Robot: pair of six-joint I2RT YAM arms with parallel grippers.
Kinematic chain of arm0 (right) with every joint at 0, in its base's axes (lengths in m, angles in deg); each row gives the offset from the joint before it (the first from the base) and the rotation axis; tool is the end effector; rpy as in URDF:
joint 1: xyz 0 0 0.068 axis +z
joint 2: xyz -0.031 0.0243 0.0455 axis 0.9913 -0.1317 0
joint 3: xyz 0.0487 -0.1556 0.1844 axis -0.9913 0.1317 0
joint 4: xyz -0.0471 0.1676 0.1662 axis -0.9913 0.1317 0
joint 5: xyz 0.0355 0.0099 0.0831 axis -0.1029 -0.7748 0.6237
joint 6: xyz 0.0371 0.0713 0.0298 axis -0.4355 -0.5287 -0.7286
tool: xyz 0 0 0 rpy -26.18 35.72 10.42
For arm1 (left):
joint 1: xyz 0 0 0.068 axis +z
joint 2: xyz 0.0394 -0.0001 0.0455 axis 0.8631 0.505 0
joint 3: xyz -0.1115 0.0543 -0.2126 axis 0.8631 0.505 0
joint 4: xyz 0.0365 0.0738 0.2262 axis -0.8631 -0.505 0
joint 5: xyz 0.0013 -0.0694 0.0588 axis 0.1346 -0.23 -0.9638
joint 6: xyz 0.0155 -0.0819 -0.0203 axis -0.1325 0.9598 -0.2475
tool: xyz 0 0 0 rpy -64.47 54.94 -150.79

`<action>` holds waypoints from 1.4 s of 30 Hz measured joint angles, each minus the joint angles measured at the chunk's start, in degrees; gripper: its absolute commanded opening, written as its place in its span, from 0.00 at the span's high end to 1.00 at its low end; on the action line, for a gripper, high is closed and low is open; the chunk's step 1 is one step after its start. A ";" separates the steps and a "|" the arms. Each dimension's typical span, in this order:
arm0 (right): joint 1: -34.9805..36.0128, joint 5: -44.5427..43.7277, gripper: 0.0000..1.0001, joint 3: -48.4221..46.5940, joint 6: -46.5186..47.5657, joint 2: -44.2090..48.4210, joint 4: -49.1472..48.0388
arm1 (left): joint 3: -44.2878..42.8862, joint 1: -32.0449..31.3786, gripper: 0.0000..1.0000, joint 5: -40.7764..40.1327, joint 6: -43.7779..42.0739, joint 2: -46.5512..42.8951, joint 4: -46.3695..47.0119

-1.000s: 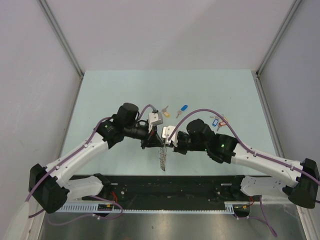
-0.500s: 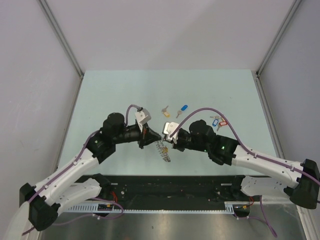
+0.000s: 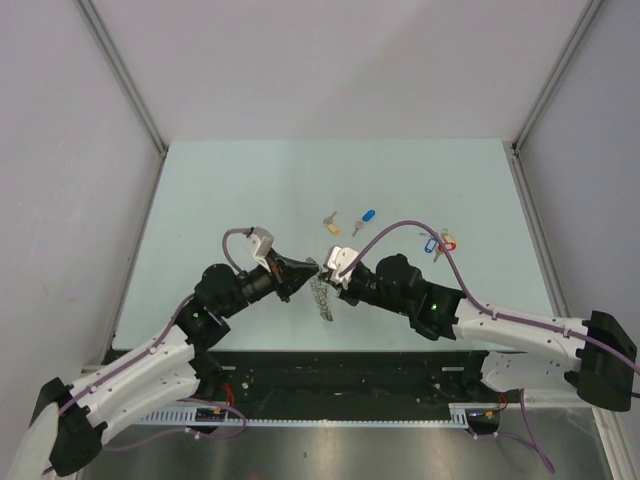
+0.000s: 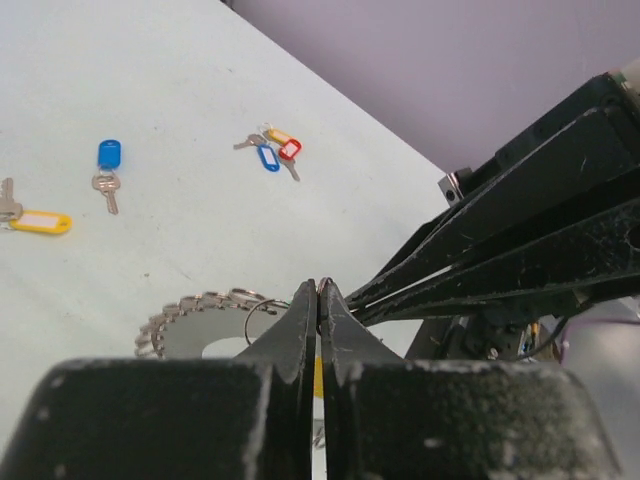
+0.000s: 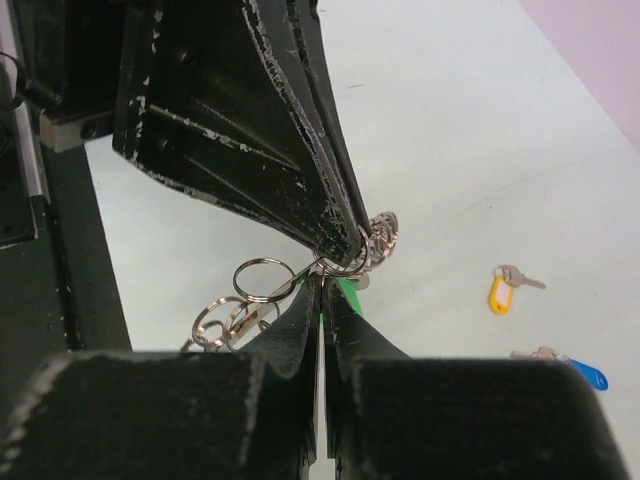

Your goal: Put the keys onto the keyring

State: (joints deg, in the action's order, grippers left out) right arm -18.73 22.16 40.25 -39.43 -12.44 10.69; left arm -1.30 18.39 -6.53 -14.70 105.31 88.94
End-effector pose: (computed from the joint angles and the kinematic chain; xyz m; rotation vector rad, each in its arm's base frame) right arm 0.1277 0.2613 0.2680 -1.1818 1.3846 0.6040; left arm 0.1520 -0.1598 0.2593 0.4764 1.6033 -1.0808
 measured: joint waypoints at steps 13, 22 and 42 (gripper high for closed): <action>0.94 -6.05 1.00 1.05 1.03 -2.36 -6.32 | 8.02 -12.09 0.71 -24.83 3.52 2.45 20.35; -3.50 -0.52 1.00 0.85 5.33 0.59 3.41 | 0.17 -4.35 0.50 -16.96 -1.49 -3.23 8.11; -3.10 2.71 1.00 -5.25 11.32 0.50 16.85 | -33.38 6.71 0.53 22.69 -14.91 24.65 -40.65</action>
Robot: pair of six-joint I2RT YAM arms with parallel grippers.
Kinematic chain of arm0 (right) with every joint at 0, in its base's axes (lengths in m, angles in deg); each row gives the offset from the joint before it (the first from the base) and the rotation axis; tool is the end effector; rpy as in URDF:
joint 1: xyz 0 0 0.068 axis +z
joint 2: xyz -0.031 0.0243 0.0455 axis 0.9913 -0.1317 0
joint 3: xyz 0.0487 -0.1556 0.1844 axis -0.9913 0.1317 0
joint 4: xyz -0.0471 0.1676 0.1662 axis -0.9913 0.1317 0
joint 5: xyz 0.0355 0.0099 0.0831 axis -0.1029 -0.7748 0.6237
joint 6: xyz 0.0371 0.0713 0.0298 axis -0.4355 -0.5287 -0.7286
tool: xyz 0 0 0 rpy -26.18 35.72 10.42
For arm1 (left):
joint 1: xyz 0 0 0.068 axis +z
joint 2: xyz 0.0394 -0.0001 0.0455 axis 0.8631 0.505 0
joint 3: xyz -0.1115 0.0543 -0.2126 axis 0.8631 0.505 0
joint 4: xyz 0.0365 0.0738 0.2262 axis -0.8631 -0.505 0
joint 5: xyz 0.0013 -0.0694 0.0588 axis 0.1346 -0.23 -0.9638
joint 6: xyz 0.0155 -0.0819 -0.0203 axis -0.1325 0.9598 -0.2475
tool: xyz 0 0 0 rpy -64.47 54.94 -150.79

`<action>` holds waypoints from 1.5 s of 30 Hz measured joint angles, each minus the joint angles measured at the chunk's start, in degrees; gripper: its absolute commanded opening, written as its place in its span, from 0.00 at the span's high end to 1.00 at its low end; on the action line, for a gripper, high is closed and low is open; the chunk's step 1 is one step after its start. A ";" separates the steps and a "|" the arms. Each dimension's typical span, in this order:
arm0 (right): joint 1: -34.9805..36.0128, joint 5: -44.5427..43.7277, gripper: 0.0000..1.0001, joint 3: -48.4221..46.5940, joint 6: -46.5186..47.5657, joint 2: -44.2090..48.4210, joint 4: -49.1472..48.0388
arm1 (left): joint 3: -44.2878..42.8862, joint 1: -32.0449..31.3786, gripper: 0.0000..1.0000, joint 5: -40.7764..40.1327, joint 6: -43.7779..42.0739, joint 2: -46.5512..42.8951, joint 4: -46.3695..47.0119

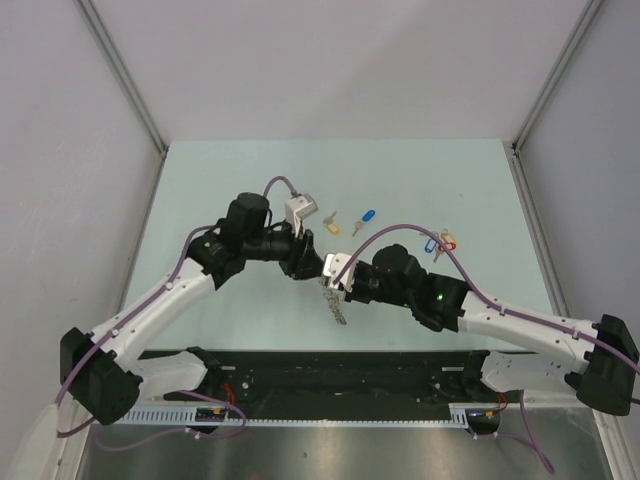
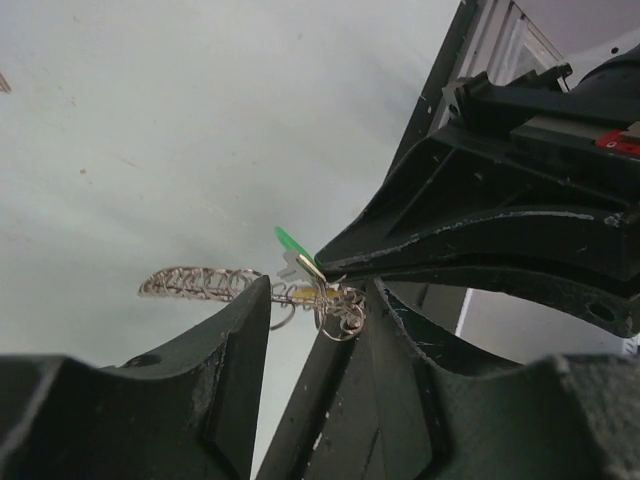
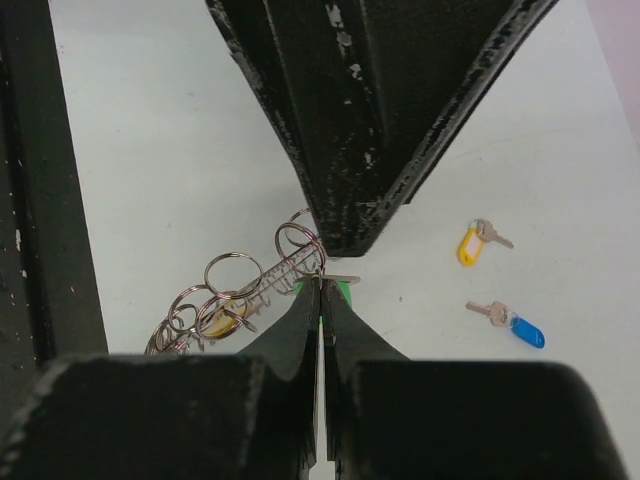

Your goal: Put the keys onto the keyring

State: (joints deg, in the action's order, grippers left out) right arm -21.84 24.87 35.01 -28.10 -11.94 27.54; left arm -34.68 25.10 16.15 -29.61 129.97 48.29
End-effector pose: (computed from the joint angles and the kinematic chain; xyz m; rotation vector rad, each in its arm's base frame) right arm 0.1341 0.2477 0.2625 -1.4235 1.4028 0.4333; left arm 0.1933 -0.1896 0.2834 0.8915 2.0150 -1.1359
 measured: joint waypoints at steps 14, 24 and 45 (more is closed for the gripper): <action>0.74 -0.74 1.00 0.00 0.28 -0.94 1.14 | -1.90 -1.55 0.68 1.53 -0.31 4.59 -7.34; 0.96 -0.96 1.00 0.00 0.28 -0.98 1.22 | -2.93 -2.99 1.00 1.49 -1.70 7.10 -9.53; 0.74 -3.23 0.50 3.21 -7.17 1.99 -8.26 | 8.57 2.64 1.00 -1.86 4.94 -9.38 8.33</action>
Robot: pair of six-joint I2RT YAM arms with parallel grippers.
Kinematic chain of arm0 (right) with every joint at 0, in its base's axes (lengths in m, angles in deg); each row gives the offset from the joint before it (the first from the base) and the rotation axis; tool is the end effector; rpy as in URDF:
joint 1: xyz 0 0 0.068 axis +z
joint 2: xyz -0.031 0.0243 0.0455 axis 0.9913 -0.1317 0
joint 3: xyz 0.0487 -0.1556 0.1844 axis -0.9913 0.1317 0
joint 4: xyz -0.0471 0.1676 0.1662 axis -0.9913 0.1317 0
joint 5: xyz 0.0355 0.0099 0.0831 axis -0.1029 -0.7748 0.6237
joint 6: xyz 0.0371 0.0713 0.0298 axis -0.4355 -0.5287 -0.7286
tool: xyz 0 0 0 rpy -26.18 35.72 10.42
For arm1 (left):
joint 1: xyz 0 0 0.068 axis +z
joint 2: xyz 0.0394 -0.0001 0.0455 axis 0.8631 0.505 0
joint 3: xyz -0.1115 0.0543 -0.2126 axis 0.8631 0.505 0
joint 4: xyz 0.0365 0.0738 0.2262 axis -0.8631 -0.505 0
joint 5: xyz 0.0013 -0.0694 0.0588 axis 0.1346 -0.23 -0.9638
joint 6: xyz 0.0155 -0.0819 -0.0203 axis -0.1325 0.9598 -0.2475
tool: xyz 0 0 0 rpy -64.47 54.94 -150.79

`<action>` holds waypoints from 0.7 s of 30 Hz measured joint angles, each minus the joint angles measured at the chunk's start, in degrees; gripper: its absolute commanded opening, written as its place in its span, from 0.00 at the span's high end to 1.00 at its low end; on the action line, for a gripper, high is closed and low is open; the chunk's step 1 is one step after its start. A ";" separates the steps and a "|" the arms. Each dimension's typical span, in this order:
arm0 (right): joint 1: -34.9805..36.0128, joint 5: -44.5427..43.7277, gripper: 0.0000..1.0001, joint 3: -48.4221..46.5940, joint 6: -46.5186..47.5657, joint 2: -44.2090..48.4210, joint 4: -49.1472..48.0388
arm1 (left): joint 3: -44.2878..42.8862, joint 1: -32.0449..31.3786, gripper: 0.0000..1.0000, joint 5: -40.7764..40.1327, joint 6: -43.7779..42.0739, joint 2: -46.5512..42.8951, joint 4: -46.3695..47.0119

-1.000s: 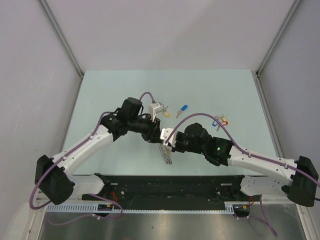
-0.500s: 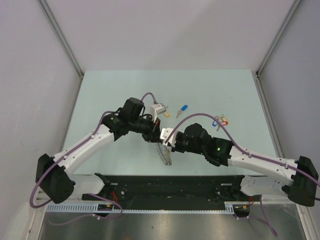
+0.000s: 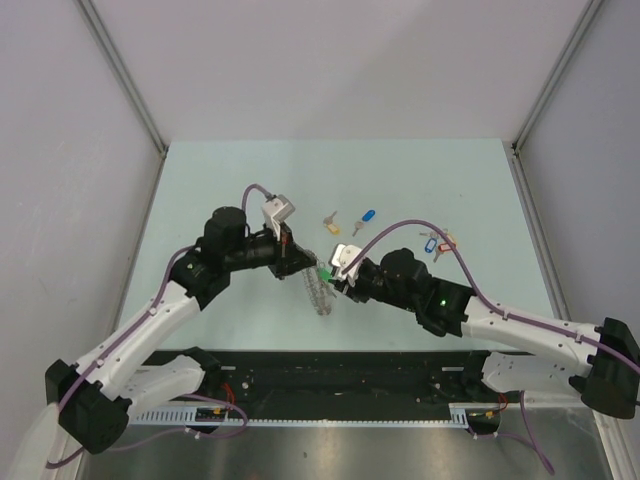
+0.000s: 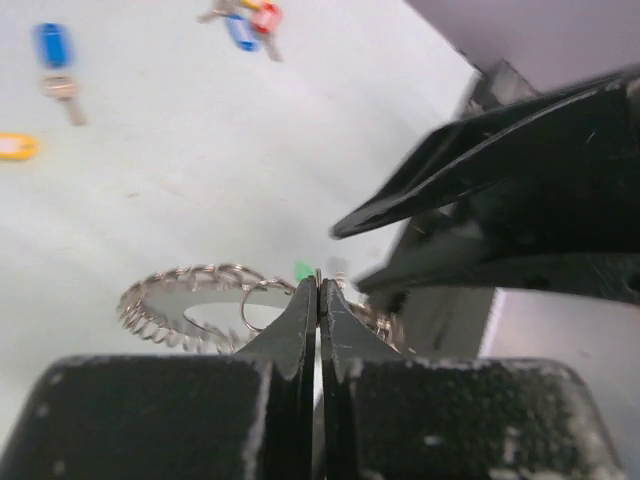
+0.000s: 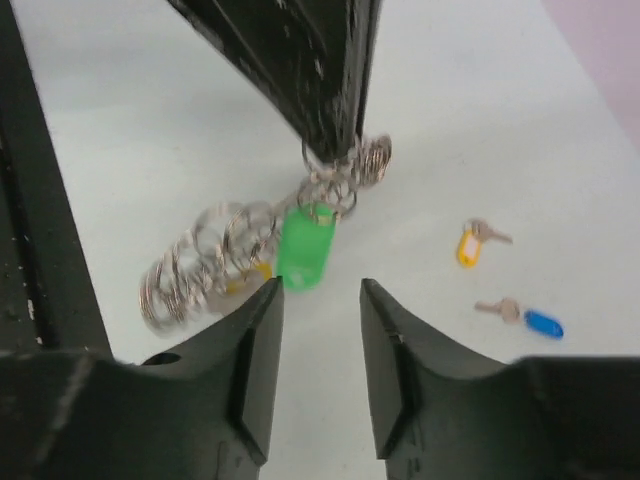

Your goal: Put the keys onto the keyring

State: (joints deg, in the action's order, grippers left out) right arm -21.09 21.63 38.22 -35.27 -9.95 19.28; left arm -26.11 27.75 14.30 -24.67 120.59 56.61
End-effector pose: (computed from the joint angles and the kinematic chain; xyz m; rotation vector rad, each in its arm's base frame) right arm 0.1341 0.2464 0.2710 -1.2376 1.4159 0.4983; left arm 0.1832 -0.1665 0.2864 0.7533 1.9141 -1.1227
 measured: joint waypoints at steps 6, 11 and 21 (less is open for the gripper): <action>-3.26 -4.85 0.27 1.25 -5.64 0.57 0.72 | 0.70 2.73 1.00 -14.03 -1.46 -1.42 -1.31; -9.62 -8.35 0.18 1.27 -11.54 3.89 0.74 | 1.64 6.99 0.96 -22.73 -3.13 0.13 -0.92; -20.13 -13.27 0.07 1.27 -24.68 7.65 5.27 | 9.20 11.65 0.84 -30.01 4.42 7.69 17.53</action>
State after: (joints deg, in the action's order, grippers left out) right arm -41.22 8.37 39.49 -59.95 -2.30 24.54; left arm -16.91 39.40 -15.71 -20.26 128.28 74.14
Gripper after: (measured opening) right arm 0.925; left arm 0.114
